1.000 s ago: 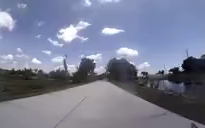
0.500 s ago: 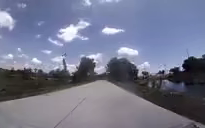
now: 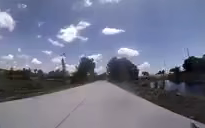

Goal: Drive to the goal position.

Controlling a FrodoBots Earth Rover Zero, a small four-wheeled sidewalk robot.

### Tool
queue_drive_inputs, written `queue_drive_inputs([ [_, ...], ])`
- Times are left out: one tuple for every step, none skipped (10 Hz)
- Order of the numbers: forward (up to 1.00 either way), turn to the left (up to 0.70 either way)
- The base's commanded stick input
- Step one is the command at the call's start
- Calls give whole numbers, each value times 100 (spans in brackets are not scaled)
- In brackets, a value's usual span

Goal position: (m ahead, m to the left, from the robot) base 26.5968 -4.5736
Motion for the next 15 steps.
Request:
queue_drive_inputs([
  [85,0],
  [85,0],
  [85,0],
  [85,0],
  [85,0],
  [85,0],
  [85,0],
  [85,0],
  [85,0],
  [85,0],
  [85,0],
  [85,0],
  [85,0],
  [85,0],
  [85,0],
])
